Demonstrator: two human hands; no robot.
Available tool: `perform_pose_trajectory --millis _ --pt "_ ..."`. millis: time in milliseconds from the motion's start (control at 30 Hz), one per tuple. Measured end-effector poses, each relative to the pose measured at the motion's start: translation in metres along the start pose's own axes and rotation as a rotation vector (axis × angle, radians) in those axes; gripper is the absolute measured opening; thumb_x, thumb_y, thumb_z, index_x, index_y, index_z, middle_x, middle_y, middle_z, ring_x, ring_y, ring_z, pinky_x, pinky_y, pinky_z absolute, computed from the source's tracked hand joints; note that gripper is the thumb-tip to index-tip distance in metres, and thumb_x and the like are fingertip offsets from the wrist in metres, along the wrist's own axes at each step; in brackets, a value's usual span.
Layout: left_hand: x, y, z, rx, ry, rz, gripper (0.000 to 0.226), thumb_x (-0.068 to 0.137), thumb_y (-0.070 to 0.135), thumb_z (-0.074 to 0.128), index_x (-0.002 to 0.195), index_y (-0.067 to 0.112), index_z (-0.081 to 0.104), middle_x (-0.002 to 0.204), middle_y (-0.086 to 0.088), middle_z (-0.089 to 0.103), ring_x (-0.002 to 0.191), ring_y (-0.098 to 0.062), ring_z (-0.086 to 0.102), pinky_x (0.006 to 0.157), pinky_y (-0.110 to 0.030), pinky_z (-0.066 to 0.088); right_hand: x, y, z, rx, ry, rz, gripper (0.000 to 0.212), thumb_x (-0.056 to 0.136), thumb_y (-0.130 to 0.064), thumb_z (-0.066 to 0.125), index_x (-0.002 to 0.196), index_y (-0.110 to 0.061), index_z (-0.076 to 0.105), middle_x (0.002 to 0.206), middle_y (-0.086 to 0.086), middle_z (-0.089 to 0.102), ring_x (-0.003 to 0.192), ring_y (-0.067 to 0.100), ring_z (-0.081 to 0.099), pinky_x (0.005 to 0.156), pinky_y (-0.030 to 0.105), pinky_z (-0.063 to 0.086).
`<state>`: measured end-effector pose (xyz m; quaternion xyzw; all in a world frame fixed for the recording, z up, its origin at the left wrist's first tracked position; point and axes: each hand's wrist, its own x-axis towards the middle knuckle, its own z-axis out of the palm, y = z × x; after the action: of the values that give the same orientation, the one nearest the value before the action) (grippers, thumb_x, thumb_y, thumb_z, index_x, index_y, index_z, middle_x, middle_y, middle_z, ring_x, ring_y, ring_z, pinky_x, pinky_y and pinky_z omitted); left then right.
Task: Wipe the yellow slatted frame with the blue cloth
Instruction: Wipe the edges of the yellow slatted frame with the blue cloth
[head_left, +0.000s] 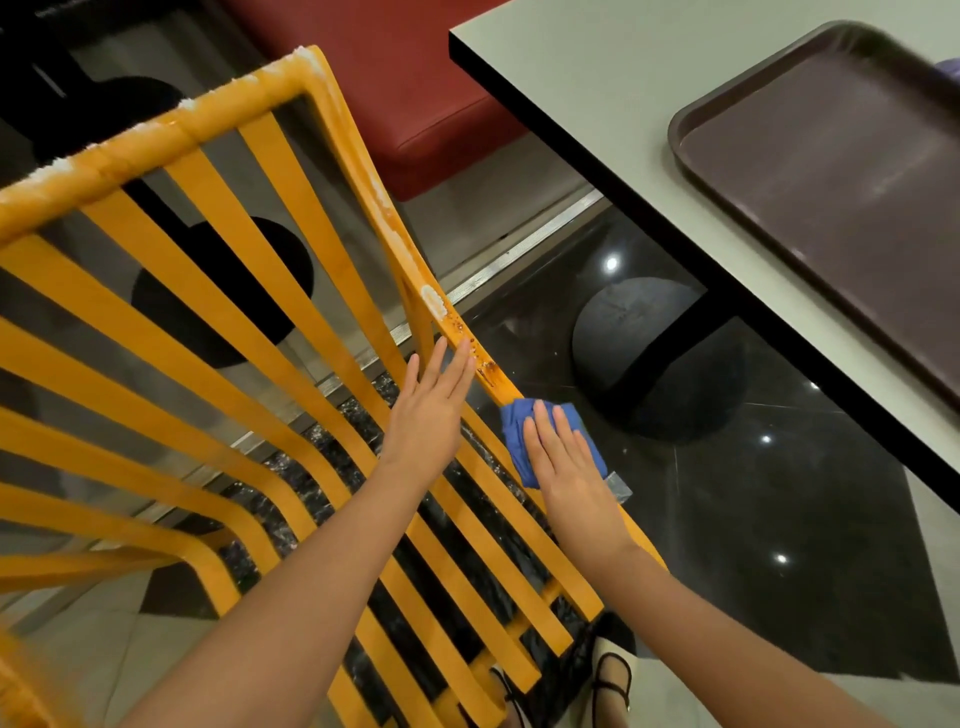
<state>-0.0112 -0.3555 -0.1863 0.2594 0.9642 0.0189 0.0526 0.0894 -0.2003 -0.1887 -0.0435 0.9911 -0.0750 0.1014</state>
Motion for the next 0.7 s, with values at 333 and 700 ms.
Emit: perform_pose_trajectory --millis 333,700 --pt "-0.001 0.002 0.000 0.001 -0.023 -0.022 0.070 0.091 0.008 0.045 0.148 0.015 0.004 0.157 -0.002 -0.007 0.143 -0.025 -0.008 0.115 -0.043 -0.003 0.021 -0.014 -0.004 0.008 0.055 0.065 0.082 0.077 0.010 0.061 0.146 -0.001 0.018 0.155 0.021 0.015 0.143 0.037 0.017 0.115 0.043 0.019" --pt "-0.001 0.001 0.000 0.014 -0.023 -0.019 0.068 0.093 0.008 0.041 0.148 0.016 0.002 0.157 -0.001 -0.009 0.143 -0.025 -0.010 0.114 -0.043 -0.006 0.004 -0.021 -0.002 -0.042 0.055 0.111 0.085 0.065 0.005 0.075 0.140 0.000 0.037 0.148 0.022 0.033 0.136 0.041 0.031 0.108 0.047 0.024"
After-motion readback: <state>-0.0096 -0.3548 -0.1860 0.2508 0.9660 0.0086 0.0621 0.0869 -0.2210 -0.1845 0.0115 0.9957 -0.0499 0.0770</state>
